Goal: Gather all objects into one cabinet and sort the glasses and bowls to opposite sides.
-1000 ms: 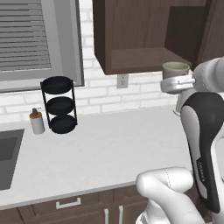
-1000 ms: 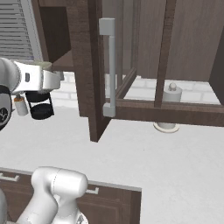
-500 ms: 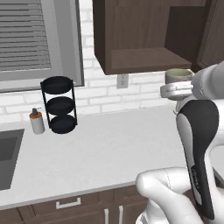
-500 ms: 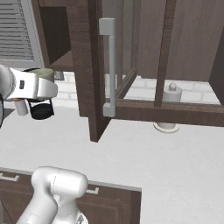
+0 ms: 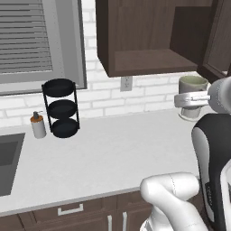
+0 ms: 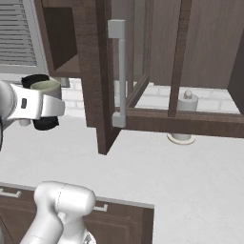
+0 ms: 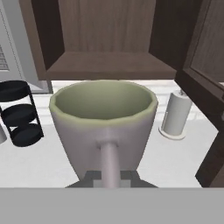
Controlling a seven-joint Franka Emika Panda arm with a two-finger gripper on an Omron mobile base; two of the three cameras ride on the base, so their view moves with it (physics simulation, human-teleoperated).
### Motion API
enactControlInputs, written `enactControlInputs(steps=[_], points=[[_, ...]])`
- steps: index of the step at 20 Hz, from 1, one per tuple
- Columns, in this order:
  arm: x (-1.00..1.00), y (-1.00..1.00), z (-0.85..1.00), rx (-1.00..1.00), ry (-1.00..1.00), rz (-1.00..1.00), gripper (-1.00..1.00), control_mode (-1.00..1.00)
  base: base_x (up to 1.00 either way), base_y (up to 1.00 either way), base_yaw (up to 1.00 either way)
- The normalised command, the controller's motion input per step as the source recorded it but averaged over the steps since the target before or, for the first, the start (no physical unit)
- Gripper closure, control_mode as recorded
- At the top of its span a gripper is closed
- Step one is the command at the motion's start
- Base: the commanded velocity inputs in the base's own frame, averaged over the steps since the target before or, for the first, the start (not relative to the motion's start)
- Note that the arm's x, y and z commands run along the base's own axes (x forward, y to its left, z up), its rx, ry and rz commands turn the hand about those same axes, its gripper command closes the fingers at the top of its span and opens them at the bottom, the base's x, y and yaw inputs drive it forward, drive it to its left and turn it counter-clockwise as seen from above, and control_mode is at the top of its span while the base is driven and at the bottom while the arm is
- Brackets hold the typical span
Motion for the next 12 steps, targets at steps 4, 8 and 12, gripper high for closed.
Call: enactControlInputs(steps=[4, 8, 12], points=[[-0.07, -0.03, 0.0, 0.0, 0.0, 0.0, 1.0, -1.0, 0.0, 0.0, 0.0], [0.0, 0.0, 0.0, 0.0, 0.0, 0.0, 1.0, -1.0, 0.0, 0.0, 0.0], [-0.01, 0.0, 0.0, 0.0, 0.0, 0.0, 1.0, 1.0, -0.22, 0.11, 0.0]])
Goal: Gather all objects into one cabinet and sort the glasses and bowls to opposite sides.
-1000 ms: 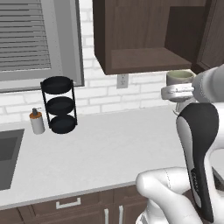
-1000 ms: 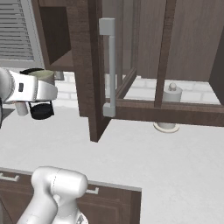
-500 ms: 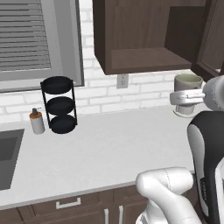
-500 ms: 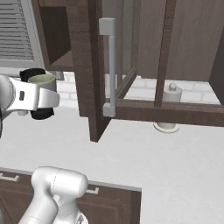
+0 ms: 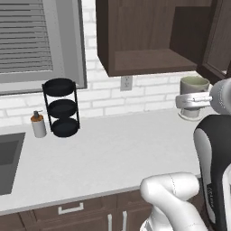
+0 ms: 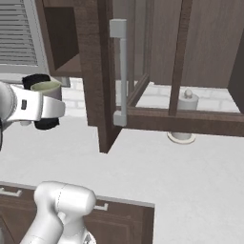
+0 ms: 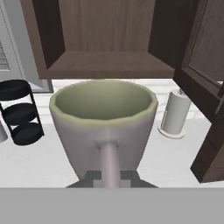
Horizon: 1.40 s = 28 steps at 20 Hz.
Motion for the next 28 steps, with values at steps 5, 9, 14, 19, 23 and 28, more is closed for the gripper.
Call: enactControlInputs(steps=[5, 9, 14, 19, 23, 28], points=[[0.0, 0.0, 0.0, 0.0, 0.0, 0.0, 1.0, 1.0, -0.58, 0.74, 0.01], [0.0, 0.0, 0.0, 0.0, 0.0, 0.0, 1.0, 1.0, -0.41, 1.0, 0.0], [0.0, 0.0, 0.0, 0.0, 0.0, 0.0, 1.0, 1.0, -0.41, 0.27, -0.32], [0.0, 0.0, 0.0, 0.0, 0.0, 0.0, 1.0, 1.0, -0.66, 0.0, -0.73], [0.0, 0.0, 0.0, 0.0, 0.0, 0.0, 1.0, 1.0, -0.66, 0.0, -0.8], [0.0, 0.0, 0.0, 0.0, 0.0, 0.0, 1.0, 1.0, -0.51, 0.0, -0.83]])
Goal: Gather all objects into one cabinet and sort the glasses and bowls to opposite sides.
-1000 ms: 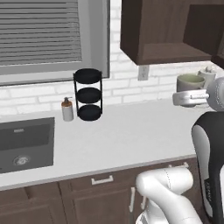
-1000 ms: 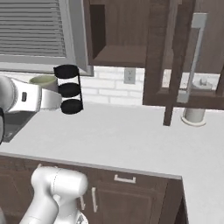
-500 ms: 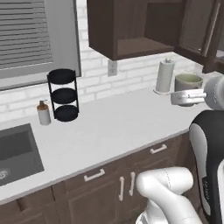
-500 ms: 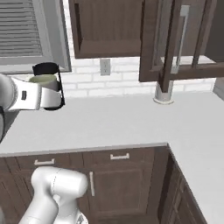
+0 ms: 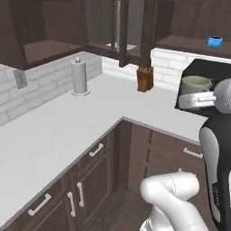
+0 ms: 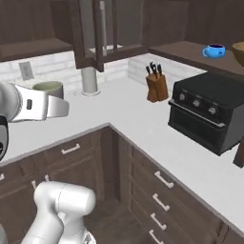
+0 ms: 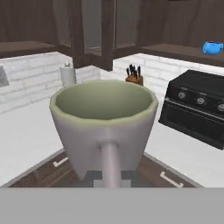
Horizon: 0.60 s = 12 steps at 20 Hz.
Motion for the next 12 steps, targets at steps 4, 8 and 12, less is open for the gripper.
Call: enactControlInputs(steps=[4, 8, 12], points=[[0.0, 0.0, 0.0, 0.0, 0.0, 0.0, 1.0, 1.0, -0.32, 0.0, -0.83], [0.0, 0.0, 0.0, 0.0, 0.0, 0.0, 1.0, 1.0, -0.06, 0.0, -0.8], [0.0, 0.0, 0.0, 0.0, 0.0, 0.0, 1.0, 1.0, 0.0, 0.0, -0.66]])
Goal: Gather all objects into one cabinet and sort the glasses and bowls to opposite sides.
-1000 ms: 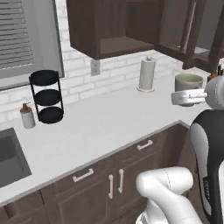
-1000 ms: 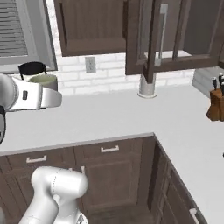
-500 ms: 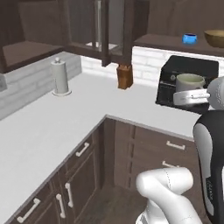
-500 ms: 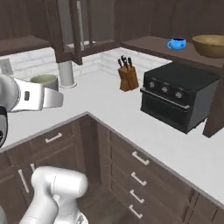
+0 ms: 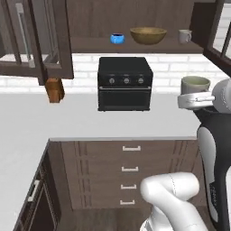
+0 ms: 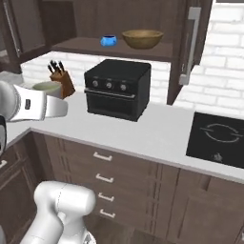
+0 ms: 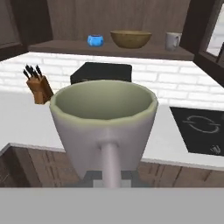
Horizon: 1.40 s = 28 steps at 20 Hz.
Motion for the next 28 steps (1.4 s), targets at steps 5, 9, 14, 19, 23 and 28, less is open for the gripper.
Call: enactControlInputs(steps=[5, 9, 14, 19, 23, 28], points=[[0.0, 0.0, 0.0, 0.0, 0.0, 0.0, 1.0, 1.0, 0.05, -0.09, -0.47], [0.0, 0.0, 0.0, 0.0, 0.0, 0.0, 1.0, 1.0, 0.23, -0.06, -0.31], [0.0, 0.0, 0.0, 0.0, 0.0, 0.0, 1.0, 1.0, 0.38, 0.0, -0.17], [0.0, 0.0, 0.0, 0.0, 0.0, 0.0, 1.0, 1.0, 0.51, -0.12, -0.06], [0.0, 0.0, 0.0, 0.0, 0.0, 0.0, 1.0, 1.0, 0.58, -0.23, 0.0], [0.0, 0.0, 0.0, 0.0, 0.0, 0.0, 1.0, 1.0, 0.65, -0.18, 0.08]])
